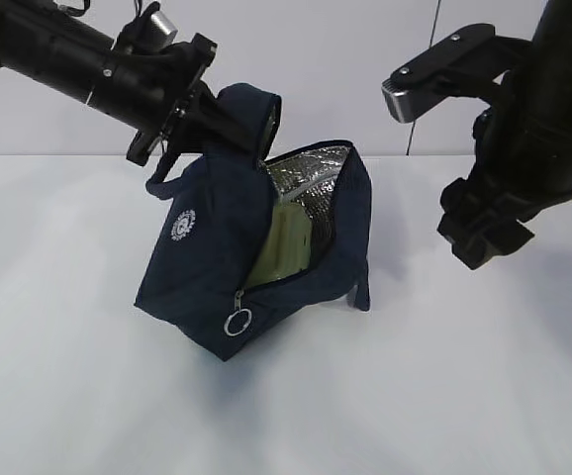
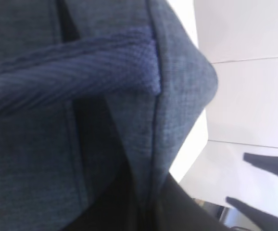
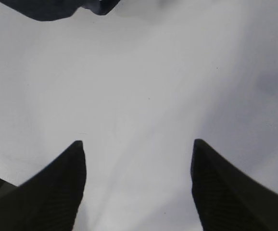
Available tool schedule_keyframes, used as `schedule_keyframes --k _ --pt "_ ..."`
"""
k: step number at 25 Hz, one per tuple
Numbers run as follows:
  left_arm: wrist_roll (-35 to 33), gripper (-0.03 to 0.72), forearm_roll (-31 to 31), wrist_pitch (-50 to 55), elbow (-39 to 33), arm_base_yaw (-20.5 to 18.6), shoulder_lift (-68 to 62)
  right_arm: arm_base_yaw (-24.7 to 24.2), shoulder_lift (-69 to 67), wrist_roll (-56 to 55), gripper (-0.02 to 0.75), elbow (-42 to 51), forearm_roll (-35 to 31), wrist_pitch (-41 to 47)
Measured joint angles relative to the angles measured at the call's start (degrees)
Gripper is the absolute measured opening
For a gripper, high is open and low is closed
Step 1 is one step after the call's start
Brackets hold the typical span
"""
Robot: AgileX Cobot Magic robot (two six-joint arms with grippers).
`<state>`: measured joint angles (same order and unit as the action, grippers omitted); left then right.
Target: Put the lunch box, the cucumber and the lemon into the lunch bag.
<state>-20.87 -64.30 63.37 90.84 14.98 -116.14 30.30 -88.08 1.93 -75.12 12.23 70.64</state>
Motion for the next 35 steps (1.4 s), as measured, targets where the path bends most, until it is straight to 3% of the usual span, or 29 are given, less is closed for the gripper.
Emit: schedule_keyframes --k 5,17,21,25,28,35 --pt "2.53 -0.004 6.33 0.90 0.49 -0.46 0.00 0.00 0.14 0.00 0.494 0.00 0.12 0.00" --pt "11.83 -0.004 32.55 2.01 0.75 -2.28 0.00 0.00 0.14 -0.04 0.494 0.00 0.12 0.00" --pt "14.35 -0.003 37.71 2.54 0.75 -2.28 0.00 0.00 0.14 -0.04 0.494 0.00 0.12 0.00" --pt "14.74 0.007 38.32 2.59 0.75 -2.28 0.00 0.00 0.14 -0.04 0.494 0.00 0.12 0.00" --pt "14.80 0.067 38.13 2.59 0.75 -2.28 0.00 0.00 0.14 -0.04 0.494 0.00 0.12 0.00" --pt "14.93 0.340 35.46 3.63 0.75 -2.28 0.00 0.00 0.14 -0.04 0.494 0.00 0.12 0.00"
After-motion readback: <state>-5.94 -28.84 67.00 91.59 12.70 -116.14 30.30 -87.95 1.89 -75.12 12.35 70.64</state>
